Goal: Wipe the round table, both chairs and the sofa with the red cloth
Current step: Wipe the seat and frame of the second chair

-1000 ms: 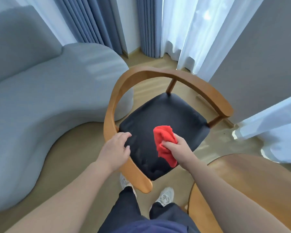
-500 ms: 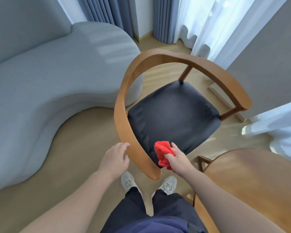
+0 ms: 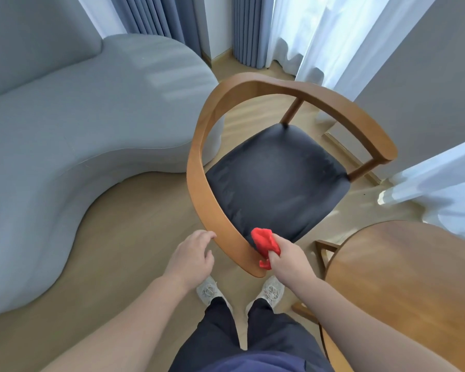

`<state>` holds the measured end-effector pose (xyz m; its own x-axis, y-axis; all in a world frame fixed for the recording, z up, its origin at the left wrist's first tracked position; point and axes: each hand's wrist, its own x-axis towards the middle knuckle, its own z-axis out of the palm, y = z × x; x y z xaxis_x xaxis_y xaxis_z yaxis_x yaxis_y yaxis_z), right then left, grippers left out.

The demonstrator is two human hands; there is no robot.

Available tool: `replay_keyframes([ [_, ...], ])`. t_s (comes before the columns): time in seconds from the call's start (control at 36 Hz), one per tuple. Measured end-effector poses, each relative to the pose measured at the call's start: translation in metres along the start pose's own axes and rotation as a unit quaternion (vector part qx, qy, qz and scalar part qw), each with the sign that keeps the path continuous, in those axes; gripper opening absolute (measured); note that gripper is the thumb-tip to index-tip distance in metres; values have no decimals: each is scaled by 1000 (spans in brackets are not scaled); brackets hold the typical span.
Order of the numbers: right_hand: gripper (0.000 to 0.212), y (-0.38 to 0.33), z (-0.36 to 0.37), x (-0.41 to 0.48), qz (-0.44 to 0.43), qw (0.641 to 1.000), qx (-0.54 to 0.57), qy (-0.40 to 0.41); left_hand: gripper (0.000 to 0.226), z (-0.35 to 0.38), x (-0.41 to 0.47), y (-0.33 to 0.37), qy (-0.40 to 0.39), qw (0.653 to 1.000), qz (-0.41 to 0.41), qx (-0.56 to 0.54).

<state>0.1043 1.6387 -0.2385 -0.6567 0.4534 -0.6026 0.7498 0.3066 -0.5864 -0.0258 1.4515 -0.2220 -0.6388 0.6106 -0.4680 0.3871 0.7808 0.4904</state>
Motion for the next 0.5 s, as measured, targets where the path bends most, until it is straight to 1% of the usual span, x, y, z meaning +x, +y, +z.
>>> replay_keyframes([
  [0.11, 22, -6, 10, -9, -9, 999, 48, 21, 43, 1, -2, -6, -4, 1000, 17, -1],
  [0.14, 24, -6, 13, -10, -16, 999, 36, 19, 42, 2, -3, -7, -6, 1000, 20, -1],
  [0.22, 38, -3, 30, -7, -43, 996, -78, 6, 42, 3, -5, -9, -11, 1000, 24, -1],
  [0.28, 40, 2, 45, -3, -41, 988, -142, -37, 42, 3, -7, -12, -15, 1000, 23, 1],
  [0.31, 45, 4, 53, -2, -47, 980, -181, -68, 41, 3, -7, -14, -16, 1000, 22, 2],
  [0.36, 68, 12, 65, -4, -63, 955, -263, -118, 41, 4, -8, -17, -18, 1000, 22, 2],
  [0.39, 78, 16, 69, -5, -69, 949, -283, -120, 41, 3, -10, -19, -20, 1000, 22, 4],
  [0.42, 82, 19, 71, -5, -71, 952, -281, -101, 41, 3, -10, -22, -22, 1000, 22, 5],
  [0.44, 79, 21, 72, -3, -74, 963, -253, -60, 40, 3, -11, -25, -24, 999, 20, 7],
  [0.5, 57, 26, 70, 6, -83, 981, -168, 52, 40, 2, -9, -33, -23, 1000, 12, 9],
])
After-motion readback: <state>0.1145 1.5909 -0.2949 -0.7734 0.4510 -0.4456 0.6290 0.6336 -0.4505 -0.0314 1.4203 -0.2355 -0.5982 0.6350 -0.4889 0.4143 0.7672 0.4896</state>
